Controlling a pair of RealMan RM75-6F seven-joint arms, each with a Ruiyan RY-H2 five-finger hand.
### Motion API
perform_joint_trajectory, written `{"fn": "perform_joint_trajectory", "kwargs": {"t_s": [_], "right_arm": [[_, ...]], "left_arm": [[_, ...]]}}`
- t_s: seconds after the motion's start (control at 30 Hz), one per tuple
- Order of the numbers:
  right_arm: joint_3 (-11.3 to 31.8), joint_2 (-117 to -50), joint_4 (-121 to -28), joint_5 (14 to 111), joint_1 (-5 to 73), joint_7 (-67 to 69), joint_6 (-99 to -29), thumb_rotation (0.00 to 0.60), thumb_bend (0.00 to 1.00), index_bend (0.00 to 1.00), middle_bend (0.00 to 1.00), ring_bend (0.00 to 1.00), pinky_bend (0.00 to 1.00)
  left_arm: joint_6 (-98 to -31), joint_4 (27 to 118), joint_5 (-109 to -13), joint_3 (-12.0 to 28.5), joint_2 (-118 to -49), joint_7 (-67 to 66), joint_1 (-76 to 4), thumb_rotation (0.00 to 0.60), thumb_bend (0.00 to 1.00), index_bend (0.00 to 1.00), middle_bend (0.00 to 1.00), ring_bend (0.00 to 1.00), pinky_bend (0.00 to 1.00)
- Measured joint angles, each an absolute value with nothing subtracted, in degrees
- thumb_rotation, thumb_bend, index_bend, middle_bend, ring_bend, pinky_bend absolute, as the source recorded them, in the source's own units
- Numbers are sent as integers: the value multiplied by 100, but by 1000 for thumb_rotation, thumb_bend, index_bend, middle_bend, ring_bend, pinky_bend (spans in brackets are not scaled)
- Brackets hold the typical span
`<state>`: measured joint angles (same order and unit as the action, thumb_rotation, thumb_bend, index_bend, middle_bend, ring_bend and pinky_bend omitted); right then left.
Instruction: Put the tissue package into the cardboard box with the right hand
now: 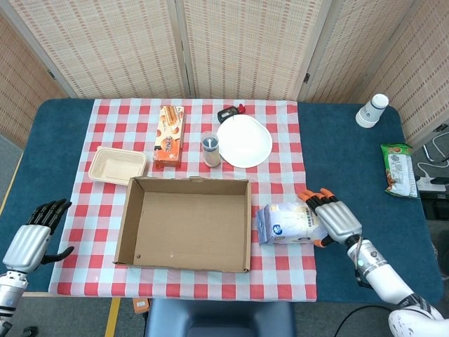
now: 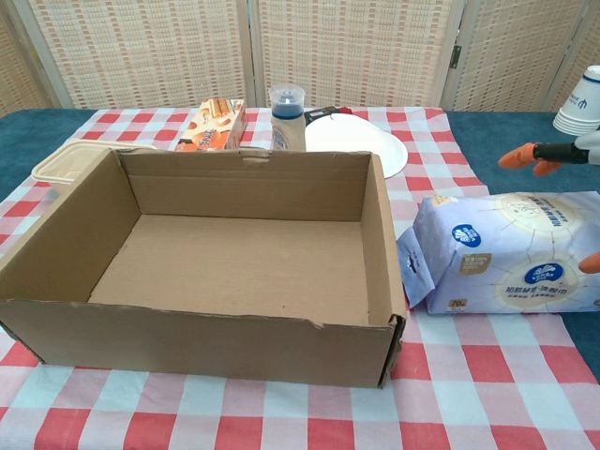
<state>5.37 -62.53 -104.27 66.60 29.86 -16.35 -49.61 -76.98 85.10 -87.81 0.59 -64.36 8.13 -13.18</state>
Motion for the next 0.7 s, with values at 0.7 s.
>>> {"fn": "perform_joint_trajectory", "kwargs": {"t_s": [0.7], "right_arm": [[366,-6808,-9872,6115,3485,-1764,-4550,600,0,0,0,0,0]], "left_arm": [[-7683,8477,-8776,62,-6421,921,-1325,600,199,0,0,0,72]]}}
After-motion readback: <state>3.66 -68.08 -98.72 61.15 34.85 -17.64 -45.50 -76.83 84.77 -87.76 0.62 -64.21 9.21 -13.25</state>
